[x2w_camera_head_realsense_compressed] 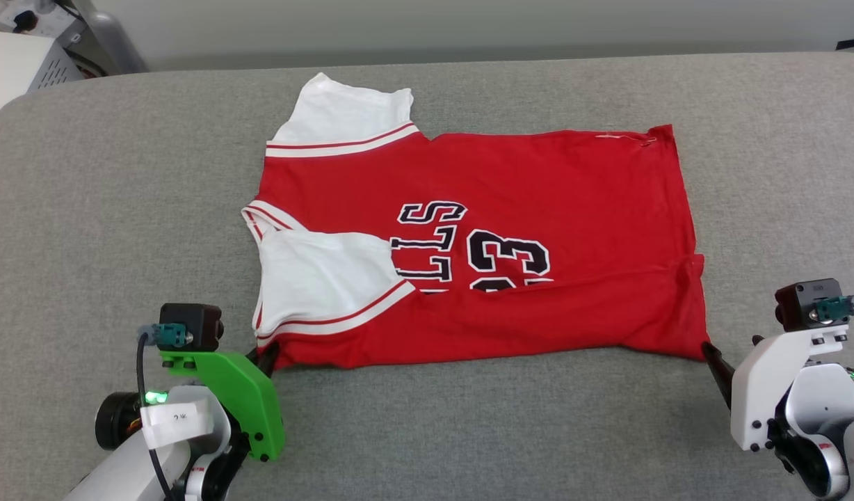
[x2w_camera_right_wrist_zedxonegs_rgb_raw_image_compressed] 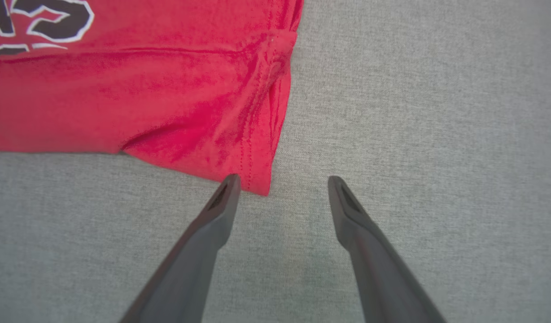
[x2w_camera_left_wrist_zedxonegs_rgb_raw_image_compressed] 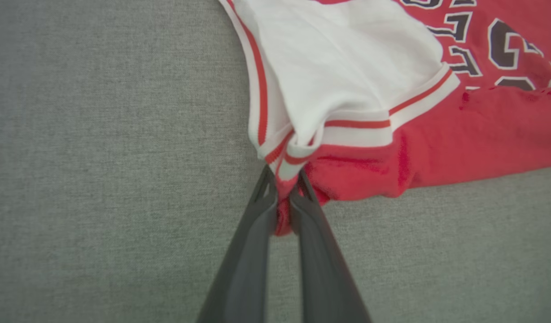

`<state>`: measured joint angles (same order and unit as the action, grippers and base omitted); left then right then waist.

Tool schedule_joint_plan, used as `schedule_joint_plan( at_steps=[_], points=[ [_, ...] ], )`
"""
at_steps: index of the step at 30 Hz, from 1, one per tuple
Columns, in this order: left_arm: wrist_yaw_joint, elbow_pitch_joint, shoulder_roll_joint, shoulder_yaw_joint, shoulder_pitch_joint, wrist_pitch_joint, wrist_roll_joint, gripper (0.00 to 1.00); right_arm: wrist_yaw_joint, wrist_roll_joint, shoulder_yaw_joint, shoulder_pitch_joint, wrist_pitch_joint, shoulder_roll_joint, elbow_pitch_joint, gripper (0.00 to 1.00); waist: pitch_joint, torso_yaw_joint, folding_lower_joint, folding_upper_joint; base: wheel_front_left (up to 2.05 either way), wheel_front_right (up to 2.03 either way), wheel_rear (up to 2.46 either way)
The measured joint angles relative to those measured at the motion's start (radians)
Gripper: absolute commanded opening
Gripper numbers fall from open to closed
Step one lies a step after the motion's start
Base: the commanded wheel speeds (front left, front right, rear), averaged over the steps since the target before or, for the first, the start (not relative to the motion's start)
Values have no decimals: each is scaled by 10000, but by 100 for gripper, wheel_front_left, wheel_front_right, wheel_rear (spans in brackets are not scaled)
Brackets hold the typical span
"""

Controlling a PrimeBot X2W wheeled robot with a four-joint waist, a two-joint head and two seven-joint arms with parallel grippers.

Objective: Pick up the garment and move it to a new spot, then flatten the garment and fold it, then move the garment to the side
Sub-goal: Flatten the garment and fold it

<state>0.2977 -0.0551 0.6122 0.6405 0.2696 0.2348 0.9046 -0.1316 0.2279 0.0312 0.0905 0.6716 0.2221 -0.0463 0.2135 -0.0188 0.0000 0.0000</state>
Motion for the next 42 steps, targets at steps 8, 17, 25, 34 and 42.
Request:
schedule_joint_plan(
  at_steps=[8, 17, 25, 34, 42],
  points=[
    [470, 1532, 443, 33, 49, 228, -430, 0, 0, -426, 148, 668, -82, -441, 1515, 100, 121, 343, 0, 0, 0, 0, 0],
    [598, 1925, 585, 31, 81, 351, -456, 0, 4, -472, 150, 1143, -297, -617, 2690, 3, 318, 467, 0, 0, 0, 0, 0],
    [516, 1611, 685, 125, 71, 495, -399, 0, -10, -470, 190, 1244, -629, -539, 2976, 0, 129, 404, 0, 0, 0, 0, 0],
    [186, 970, 612, 391, -167, 765, 56, 0, -8, 84, 366, 886, -255, -67, 2673, 0, -521, 293, 0, 0, 0, 0, 0],
    [59, 805, 752, 817, -933, 1126, 209, 0, -8, 989, 385, -333, 915, 443, 1747, 0, -1259, 227, 0, 0, 0, 0, 0]
  ],
)
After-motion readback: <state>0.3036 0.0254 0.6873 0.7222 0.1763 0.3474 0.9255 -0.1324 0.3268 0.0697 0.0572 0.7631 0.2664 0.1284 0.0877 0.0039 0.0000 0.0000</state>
